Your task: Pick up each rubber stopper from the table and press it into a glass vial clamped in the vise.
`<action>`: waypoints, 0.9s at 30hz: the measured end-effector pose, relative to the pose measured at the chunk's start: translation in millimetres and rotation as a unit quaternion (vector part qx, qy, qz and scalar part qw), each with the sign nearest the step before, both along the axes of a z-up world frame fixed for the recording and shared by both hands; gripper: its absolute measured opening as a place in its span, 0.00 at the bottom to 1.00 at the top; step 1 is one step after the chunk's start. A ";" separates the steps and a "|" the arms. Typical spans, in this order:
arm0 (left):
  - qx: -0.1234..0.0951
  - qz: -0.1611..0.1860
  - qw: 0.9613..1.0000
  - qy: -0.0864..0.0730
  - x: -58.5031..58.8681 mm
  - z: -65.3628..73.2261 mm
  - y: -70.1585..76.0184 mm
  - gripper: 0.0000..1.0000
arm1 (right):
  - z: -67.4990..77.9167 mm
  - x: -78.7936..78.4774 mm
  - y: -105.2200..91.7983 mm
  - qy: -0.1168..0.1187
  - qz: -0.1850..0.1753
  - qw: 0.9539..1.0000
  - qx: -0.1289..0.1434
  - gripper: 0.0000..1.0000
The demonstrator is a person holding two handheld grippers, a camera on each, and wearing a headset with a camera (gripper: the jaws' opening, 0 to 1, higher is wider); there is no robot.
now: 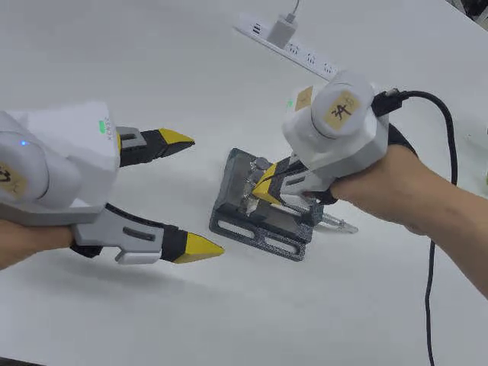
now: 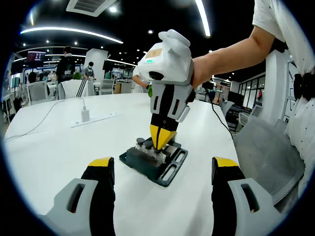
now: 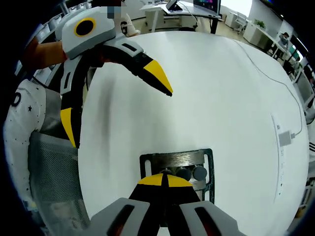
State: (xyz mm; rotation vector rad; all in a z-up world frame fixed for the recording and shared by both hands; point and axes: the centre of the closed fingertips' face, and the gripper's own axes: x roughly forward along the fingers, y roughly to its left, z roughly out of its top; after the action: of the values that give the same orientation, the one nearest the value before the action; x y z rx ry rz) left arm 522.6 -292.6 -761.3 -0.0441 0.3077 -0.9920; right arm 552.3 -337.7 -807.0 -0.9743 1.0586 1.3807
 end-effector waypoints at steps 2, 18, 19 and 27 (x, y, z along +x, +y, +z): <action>0.000 0.001 1.000 0.001 0.4 -0.3 0.3 0.79 | -1.3 1.7 0.0 0.005 -0.007 1.000 -0.002 0.00; -0.004 0.005 1.000 -0.001 3.8 0.3 1.0 0.79 | -4.9 4.7 -1.8 0.015 0.014 0.999 -0.027 0.00; -0.004 0.005 1.000 -0.002 4.0 0.6 0.9 0.79 | -4.9 4.6 -1.9 0.014 0.017 0.999 -0.029 0.00; -0.005 0.007 1.000 -0.003 4.1 1.5 1.6 0.79 | -5.8 4.3 -1.6 0.009 0.029 0.999 -0.042 0.00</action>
State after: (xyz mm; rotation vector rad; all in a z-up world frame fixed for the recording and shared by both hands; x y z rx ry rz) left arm 526.7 -291.0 -759.8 -0.0522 0.2968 -0.9797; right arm 556.6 -339.3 -812.8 -1.0633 1.1165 1.4040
